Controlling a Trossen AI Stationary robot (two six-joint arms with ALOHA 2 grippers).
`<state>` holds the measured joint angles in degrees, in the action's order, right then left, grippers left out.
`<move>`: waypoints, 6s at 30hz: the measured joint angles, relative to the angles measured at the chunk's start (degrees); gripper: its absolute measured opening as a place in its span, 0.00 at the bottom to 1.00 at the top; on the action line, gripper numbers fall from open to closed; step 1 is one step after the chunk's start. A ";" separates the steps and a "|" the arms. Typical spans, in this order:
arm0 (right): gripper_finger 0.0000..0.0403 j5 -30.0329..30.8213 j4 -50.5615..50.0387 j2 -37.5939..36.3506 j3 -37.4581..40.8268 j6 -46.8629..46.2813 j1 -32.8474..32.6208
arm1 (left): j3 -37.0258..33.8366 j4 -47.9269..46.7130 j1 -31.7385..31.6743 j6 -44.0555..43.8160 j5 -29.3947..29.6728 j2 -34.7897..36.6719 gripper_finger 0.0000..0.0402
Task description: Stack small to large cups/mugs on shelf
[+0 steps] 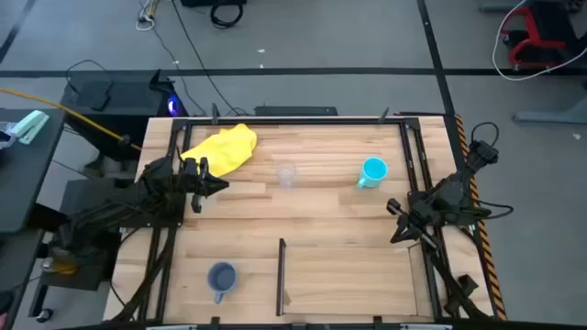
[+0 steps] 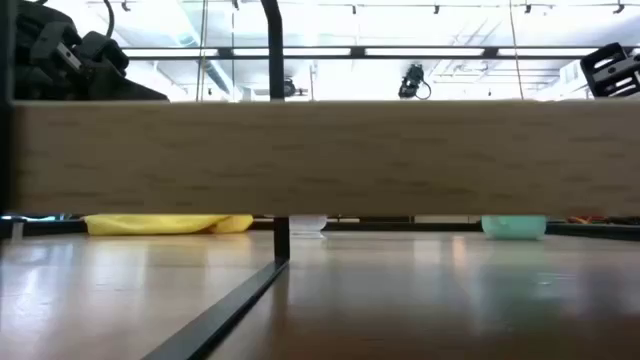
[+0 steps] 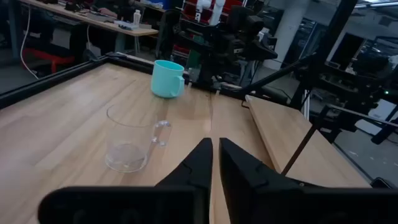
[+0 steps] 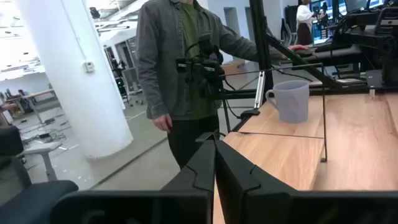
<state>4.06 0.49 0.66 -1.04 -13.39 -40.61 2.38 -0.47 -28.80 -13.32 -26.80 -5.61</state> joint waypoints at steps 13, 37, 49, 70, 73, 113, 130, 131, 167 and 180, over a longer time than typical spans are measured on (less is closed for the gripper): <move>0.05 -0.01 0.00 0.00 0.00 0.01 0.00 | -0.01 0.00 0.00 0.00 0.01 0.00 0.10; 0.05 0.01 0.00 0.01 0.00 0.02 -0.01 | -0.01 0.00 0.01 0.00 0.01 0.00 0.10; 0.05 -0.01 0.00 0.00 0.00 0.02 0.00 | -0.01 0.03 0.00 0.02 0.00 0.00 0.07; 0.05 3.39 16.16 0.03 0.04 13.01 0.01 | -0.12 17.91 0.13 -34.07 10.33 0.00 0.07; 0.05 4.33 24.88 0.01 0.04 16.40 0.00 | -0.12 18.13 0.13 -34.12 11.27 0.00 0.07; 0.05 66.42 9.74 33.23 -54.00 14.45 0.30 | -0.03 22.91 0.13 -42.56 17.76 0.00 0.06; 0.02 19.49 -38.39 57.45 -81.72 -20.93 42.77 | -0.01 22.88 0.13 -42.42 17.72 0.00 0.08; 0.02 14.57 -38.16 58.89 -81.92 -21.32 46.24 | -0.01 22.88 0.13 -42.42 17.61 0.00 0.08; 0.14 -8.46 -34.38 101.73 -81.96 -20.72 58.11 | 0.04 15.09 0.15 -38.03 16.62 -0.02 0.09; 0.24 -4.97 -33.77 107.18 -81.96 -22.56 58.11 | 0.03 12.51 0.13 -37.91 16.62 -0.01 0.10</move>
<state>-0.91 -33.28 107.83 -83.00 -35.94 17.50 2.42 12.04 -28.67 -51.23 -10.17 -5.61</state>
